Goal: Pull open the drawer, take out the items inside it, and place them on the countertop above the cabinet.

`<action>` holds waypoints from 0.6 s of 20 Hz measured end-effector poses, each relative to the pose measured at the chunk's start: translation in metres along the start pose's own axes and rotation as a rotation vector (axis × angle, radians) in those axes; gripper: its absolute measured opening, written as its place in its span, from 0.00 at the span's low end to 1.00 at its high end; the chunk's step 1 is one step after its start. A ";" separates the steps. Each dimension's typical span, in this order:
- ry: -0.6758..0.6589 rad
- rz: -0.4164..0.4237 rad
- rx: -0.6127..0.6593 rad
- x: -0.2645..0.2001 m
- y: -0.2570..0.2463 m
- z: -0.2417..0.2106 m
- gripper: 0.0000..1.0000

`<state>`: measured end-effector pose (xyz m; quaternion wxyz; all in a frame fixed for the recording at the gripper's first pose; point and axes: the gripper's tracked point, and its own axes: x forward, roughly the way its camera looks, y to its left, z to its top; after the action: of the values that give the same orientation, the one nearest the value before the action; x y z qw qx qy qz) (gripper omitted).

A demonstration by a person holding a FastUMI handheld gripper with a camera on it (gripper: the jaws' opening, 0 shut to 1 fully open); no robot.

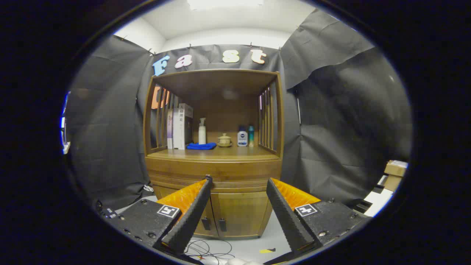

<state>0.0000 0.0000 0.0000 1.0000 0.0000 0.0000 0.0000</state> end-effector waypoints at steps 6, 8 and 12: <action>0.022 0.007 0.004 0.002 0.001 -0.006 0.99; 0.018 0.005 0.005 0.002 0.000 -0.003 0.99; 0.019 0.006 0.002 0.002 0.000 -0.003 0.99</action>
<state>0.0024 -0.0004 -0.0031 1.0000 0.0012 0.0094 0.0032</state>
